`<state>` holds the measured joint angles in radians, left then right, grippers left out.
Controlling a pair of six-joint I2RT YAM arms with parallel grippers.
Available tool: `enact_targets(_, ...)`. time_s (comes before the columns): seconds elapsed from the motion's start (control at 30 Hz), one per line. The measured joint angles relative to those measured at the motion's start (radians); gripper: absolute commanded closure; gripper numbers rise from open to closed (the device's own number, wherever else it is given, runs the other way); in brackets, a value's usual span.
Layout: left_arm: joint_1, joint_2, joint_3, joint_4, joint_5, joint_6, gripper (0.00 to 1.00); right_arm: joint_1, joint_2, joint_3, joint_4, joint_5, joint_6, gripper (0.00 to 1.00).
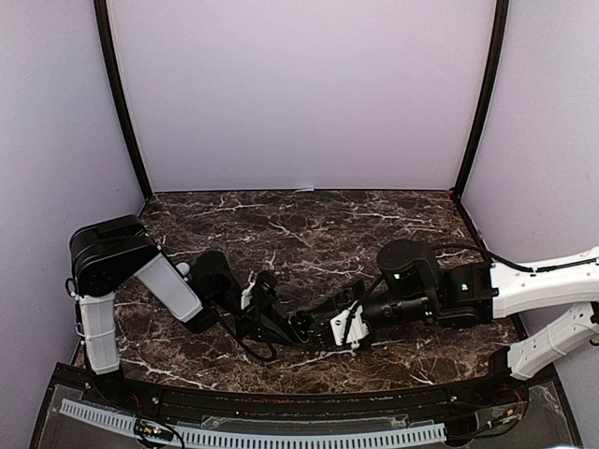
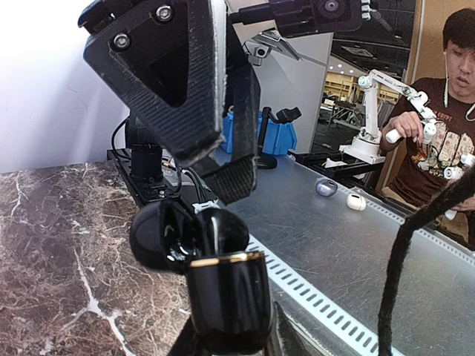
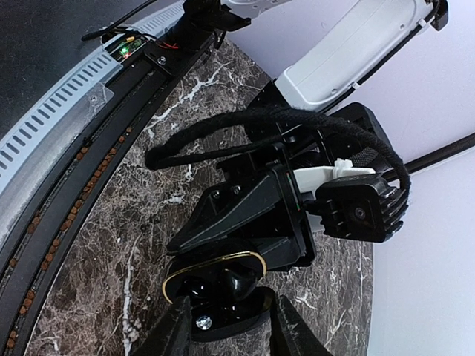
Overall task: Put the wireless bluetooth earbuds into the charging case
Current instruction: Pick up the right earbud from the left side groove of the charging case.
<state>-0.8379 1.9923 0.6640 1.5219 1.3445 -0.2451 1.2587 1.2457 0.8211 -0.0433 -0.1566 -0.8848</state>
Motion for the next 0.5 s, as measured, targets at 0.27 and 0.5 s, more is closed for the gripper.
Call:
enact_targets(0.27,0.0,-0.012,-0.013,-0.027,-0.007,0.031,1.0,0.008,0.035,0.024,-0.028,0.01,-0.017,0.64)
enact_targets(0.5,0.0,-0.013,-0.019,-0.038,-0.01,0.037,1.0,0.022,0.078,0.061,-0.045,0.048,-0.034,0.69)
